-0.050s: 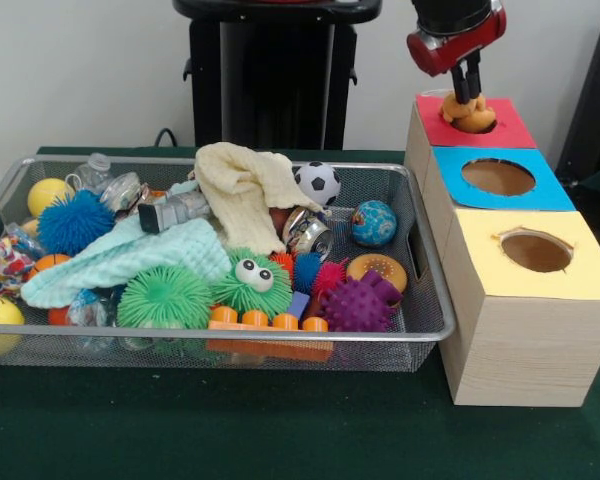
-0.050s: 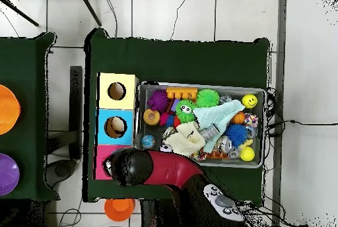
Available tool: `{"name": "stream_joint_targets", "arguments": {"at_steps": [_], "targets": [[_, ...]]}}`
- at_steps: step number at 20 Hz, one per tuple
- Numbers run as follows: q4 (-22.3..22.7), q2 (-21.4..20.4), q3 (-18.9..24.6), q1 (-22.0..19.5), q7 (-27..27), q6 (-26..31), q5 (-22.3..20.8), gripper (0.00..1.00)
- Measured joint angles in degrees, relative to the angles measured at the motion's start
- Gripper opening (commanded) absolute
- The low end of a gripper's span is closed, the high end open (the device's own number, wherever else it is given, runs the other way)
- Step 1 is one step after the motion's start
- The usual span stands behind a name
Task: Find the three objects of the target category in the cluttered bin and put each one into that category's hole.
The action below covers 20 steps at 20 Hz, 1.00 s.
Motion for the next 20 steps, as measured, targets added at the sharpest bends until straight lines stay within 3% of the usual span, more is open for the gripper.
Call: {"name": "stream_joint_targets", "arguments": {"at_steps": [20], "targets": [[-3.7,6.1,-4.8,5.8,0.0,-3.5,-0.1,0.0]]}}
